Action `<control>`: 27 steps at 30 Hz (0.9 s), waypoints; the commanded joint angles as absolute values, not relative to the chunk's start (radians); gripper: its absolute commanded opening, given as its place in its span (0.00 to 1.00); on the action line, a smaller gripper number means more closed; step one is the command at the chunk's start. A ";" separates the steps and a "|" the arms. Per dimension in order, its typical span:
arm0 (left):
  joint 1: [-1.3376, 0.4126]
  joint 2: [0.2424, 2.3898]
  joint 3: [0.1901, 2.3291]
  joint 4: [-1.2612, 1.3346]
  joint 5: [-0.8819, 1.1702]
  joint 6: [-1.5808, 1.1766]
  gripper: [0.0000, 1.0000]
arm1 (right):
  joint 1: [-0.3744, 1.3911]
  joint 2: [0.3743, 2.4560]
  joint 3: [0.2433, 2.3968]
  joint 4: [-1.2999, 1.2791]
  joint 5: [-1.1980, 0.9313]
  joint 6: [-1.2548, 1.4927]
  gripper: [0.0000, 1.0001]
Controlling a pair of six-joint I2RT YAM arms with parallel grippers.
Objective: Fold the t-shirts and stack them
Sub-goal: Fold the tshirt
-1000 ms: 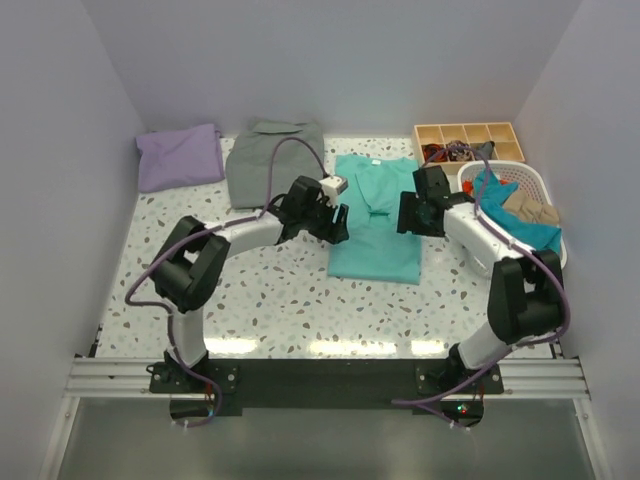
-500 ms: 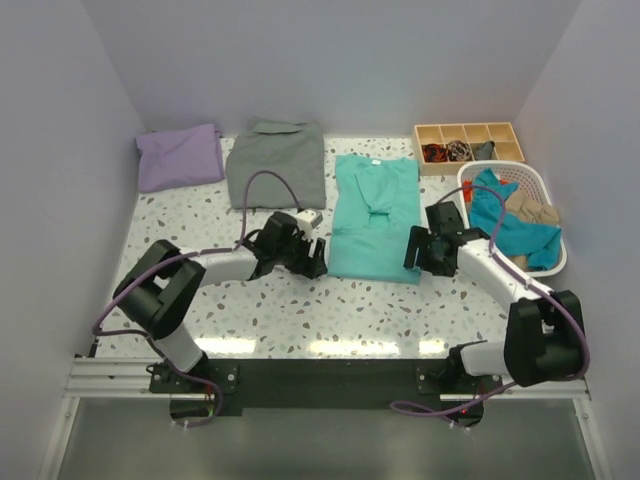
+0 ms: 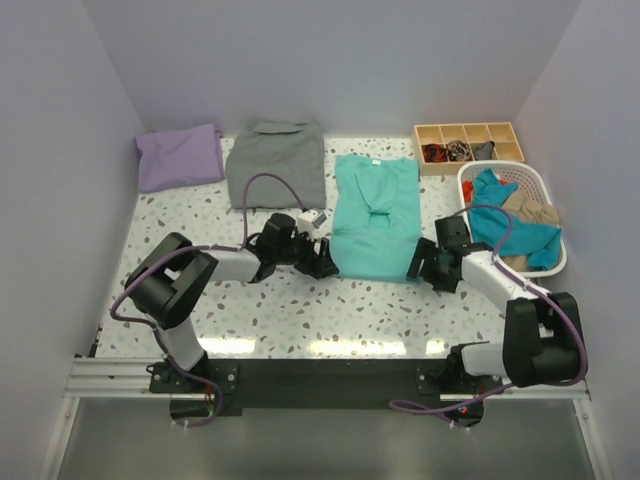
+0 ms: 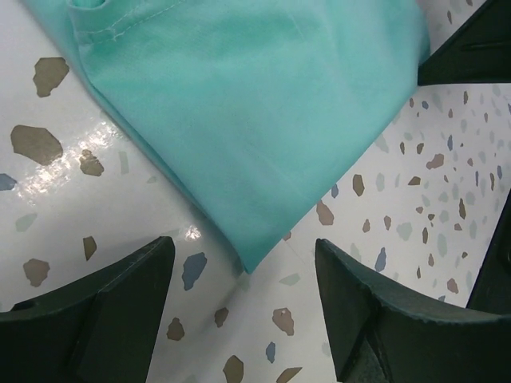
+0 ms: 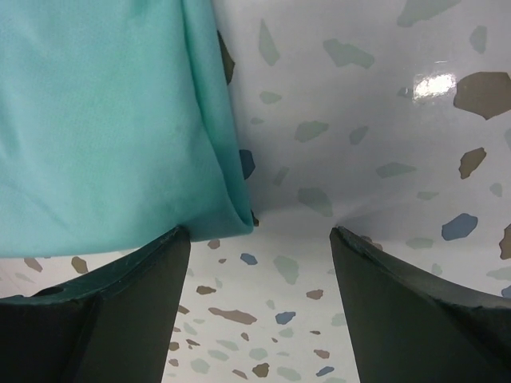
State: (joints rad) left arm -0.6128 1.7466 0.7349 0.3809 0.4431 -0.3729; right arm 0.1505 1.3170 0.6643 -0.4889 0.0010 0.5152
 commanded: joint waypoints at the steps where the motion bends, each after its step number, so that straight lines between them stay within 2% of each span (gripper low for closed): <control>1: -0.607 1.798 0.742 0.413 0.535 -0.405 0.75 | 0.109 1.350 0.644 -0.404 -0.054 0.545 0.76; 10: -0.607 1.855 0.706 0.480 0.600 -0.479 0.68 | 0.092 1.496 0.611 -0.256 -0.233 0.595 0.73; 14: -0.607 1.861 0.683 0.506 0.595 -0.494 0.67 | 0.092 1.503 0.592 -0.236 -0.259 0.603 0.71; 21: -0.607 1.907 0.672 0.564 0.617 -0.534 0.58 | 0.092 1.483 0.595 -0.279 -0.267 0.601 0.65; 23: -0.607 1.914 0.675 0.569 0.618 -0.534 0.52 | 0.092 1.480 0.600 -0.282 -0.271 0.601 0.59; 24: -0.609 1.917 0.678 0.566 0.621 -0.531 0.46 | 0.092 1.482 0.601 -0.282 -0.278 0.601 0.52; 27: -0.607 1.930 0.695 0.558 0.630 -0.528 0.39 | 0.092 1.477 0.603 -0.282 -0.284 0.601 0.44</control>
State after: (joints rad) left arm -0.6083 1.8858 0.7067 0.6338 0.6250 -0.5320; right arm 0.0841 1.4479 0.6426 -0.1799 -0.2646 0.5991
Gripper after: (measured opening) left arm 0.434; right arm 0.479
